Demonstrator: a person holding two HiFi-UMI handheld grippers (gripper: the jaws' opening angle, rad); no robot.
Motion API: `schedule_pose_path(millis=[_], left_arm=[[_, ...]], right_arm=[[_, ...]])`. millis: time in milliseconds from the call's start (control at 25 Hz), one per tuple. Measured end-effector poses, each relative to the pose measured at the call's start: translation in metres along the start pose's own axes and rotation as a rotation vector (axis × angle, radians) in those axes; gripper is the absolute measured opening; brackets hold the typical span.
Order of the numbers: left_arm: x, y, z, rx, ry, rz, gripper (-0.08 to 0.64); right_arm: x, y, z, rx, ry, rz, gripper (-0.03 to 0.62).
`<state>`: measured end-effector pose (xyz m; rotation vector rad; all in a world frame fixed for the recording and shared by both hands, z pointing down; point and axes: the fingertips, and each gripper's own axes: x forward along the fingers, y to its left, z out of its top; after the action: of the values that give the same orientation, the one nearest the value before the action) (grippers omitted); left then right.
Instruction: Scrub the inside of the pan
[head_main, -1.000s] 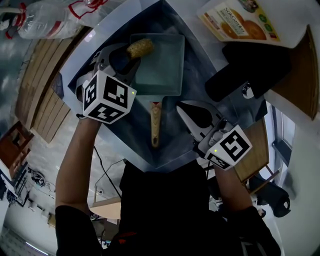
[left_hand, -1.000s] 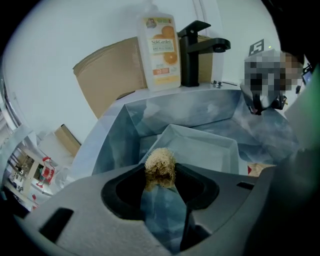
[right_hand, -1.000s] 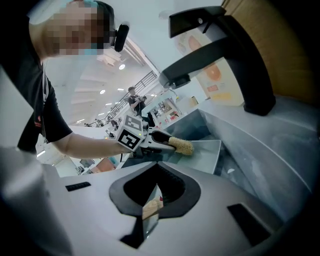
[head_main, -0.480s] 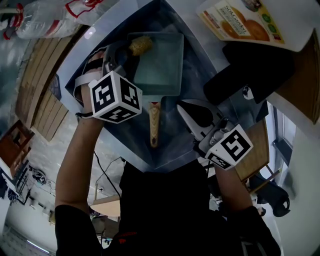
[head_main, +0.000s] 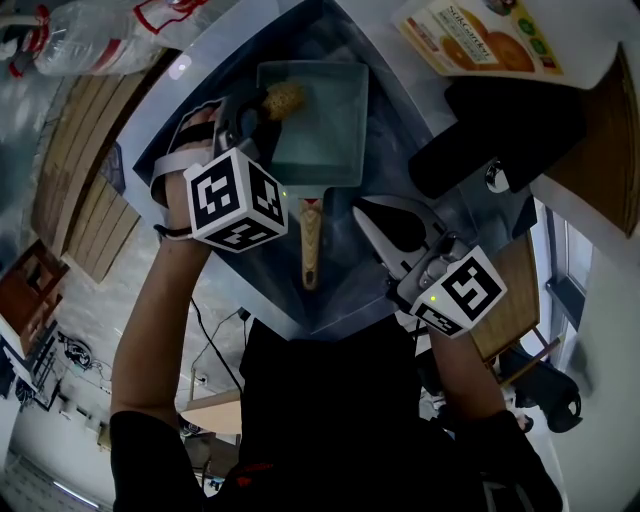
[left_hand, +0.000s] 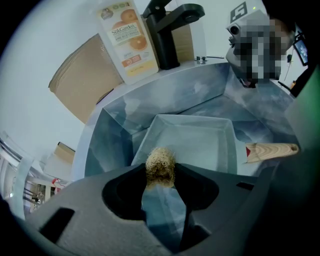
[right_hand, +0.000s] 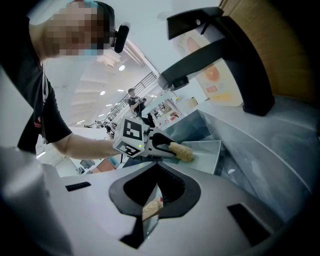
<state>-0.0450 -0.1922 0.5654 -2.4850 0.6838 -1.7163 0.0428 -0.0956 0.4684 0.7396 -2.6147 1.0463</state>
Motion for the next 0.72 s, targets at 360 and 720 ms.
schedule_pose_path(millis=[360, 720], left_arm=[[-0.013, -0.030, -0.008, -0.012, 0.020, -0.057, 0.175], [-0.027, -0.064, -0.014, 0.004, 0.044, -0.106, 0.175]], right_arm=[[-0.005, 0.020, -0.008, -0.011, -0.010, 0.004, 0.002], [-0.015, 0.038, -0.017, -0.025, -0.021, 0.005, 0.002]])
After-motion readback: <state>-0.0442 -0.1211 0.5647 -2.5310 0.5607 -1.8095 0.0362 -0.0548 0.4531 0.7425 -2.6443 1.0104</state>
